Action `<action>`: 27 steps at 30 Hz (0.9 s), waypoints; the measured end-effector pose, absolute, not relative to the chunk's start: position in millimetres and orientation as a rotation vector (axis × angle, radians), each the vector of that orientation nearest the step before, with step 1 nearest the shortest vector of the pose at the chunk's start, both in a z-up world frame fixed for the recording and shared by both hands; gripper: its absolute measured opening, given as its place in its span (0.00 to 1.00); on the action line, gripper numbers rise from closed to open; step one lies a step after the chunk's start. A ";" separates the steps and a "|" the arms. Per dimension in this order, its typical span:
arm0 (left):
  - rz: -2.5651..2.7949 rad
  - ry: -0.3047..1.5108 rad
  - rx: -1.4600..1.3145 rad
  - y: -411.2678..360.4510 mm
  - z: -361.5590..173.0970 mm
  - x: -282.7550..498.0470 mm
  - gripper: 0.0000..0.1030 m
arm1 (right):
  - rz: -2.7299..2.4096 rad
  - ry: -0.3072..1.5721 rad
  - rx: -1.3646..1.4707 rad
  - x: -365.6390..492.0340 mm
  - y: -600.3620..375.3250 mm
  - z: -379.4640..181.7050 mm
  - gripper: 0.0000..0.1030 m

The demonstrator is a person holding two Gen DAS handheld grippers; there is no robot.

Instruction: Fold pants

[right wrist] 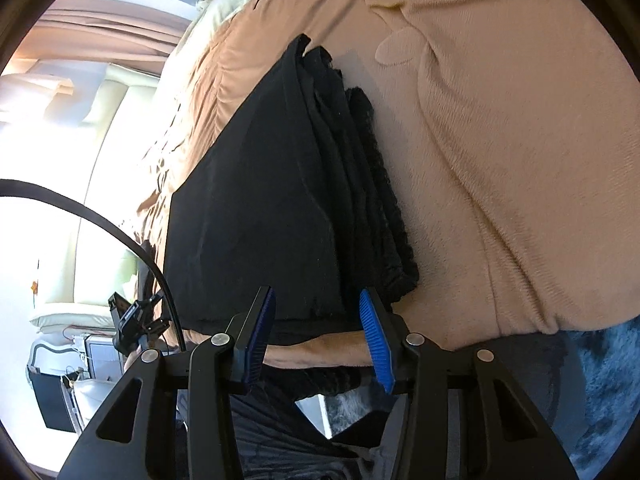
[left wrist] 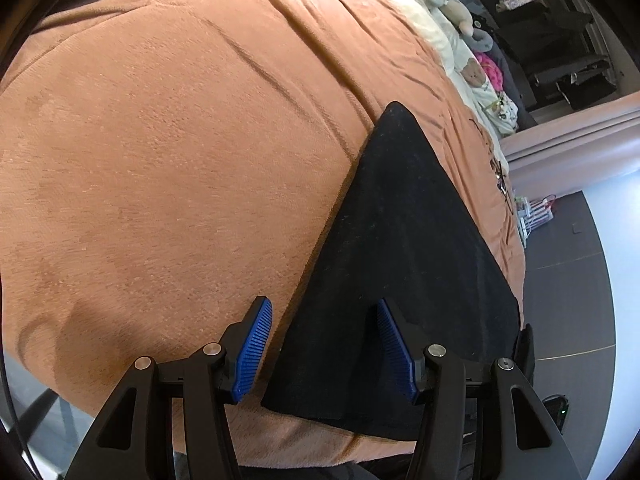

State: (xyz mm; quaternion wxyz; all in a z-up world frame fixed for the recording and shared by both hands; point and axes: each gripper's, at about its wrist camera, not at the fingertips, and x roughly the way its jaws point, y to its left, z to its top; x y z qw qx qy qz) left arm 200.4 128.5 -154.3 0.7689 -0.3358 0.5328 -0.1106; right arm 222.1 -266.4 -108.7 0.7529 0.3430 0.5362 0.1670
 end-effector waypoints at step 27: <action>-0.213 1.074 -0.635 115.3 -111.0 192.8 0.17 | 0.345 1.086 0.713 192.5 -293.2 -107.3 0.05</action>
